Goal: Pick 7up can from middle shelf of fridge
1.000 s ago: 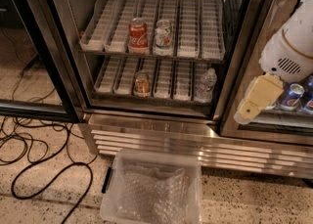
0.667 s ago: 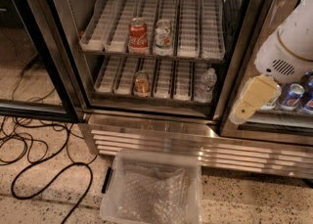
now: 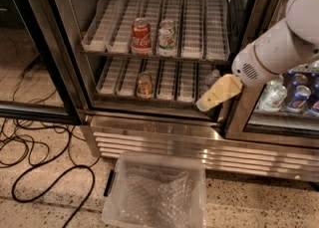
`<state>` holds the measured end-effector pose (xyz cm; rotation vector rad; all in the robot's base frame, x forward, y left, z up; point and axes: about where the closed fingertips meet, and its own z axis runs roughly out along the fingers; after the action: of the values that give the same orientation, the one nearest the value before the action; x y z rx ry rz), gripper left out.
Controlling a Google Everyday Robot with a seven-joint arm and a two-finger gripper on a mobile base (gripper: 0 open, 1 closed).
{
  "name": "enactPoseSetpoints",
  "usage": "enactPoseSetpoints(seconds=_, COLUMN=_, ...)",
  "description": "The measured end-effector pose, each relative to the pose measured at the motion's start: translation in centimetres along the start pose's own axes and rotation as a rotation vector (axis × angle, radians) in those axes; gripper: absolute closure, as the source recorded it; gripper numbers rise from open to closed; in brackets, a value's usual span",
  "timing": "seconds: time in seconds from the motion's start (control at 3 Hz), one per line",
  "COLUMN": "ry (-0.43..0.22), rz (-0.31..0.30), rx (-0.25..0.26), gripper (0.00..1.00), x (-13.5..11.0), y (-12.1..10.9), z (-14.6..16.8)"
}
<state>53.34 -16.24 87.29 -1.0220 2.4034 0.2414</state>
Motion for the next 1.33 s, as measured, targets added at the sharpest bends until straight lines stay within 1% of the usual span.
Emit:
enactPoseSetpoints(seconds=0.33, ry=-0.056, rz=0.097, rx=-0.017, gripper=0.0, x=-2.1, y=-1.3, z=2.0)
enactPoseSetpoints(seconds=0.67, ry=-0.055, rz=0.104, rx=-0.019, gripper=0.0, x=-2.1, y=-1.3, z=2.1)
enactPoseSetpoints(seconds=1.0, ry=-0.092, rz=0.12, rx=-0.038, gripper=0.0, x=-2.7, y=-1.0, z=3.1)
enactPoseSetpoints(seconds=1.33, ry=-0.175, rz=0.195, rx=-0.052, gripper=0.0, x=-5.3, y=-0.9, z=6.3)
